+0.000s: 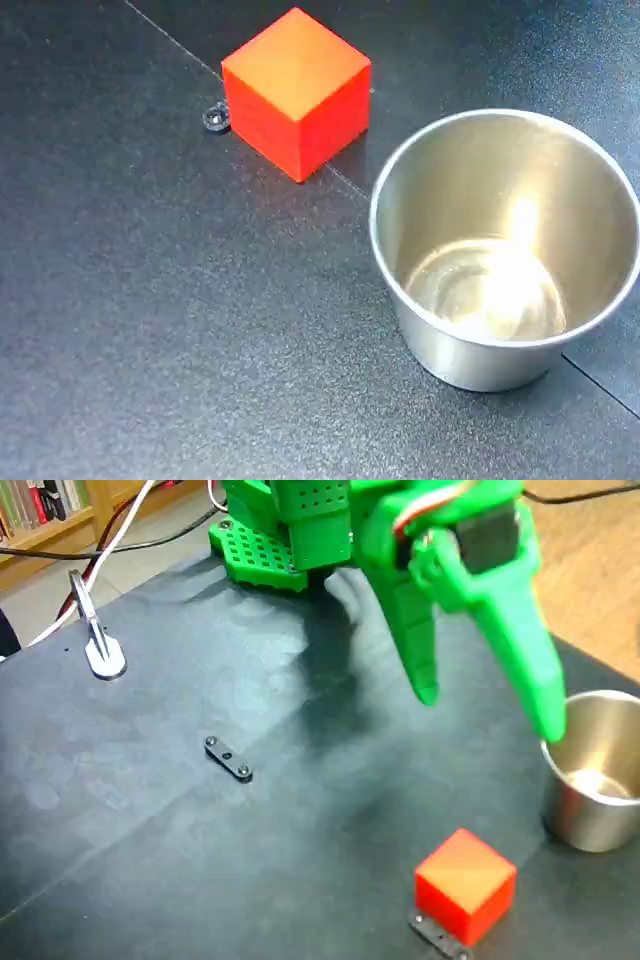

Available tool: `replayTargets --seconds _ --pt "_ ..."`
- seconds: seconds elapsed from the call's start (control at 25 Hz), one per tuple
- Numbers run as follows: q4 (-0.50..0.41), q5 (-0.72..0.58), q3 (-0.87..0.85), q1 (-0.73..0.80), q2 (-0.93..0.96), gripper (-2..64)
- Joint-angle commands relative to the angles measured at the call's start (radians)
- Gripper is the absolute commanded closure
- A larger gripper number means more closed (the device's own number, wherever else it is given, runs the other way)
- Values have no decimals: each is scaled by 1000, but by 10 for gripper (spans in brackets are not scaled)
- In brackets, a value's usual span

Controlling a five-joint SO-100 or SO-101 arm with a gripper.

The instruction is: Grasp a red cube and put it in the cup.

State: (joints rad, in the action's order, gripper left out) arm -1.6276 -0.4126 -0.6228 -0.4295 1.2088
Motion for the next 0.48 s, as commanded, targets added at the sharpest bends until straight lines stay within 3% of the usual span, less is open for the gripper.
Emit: replayTargets --seconds 0.0,0.2,0.44 --pt "-78 15 101 -6 -21 226" --pt "-100 155 319 -5 -189 227" --pt "-100 153 347 -5 -324 227"
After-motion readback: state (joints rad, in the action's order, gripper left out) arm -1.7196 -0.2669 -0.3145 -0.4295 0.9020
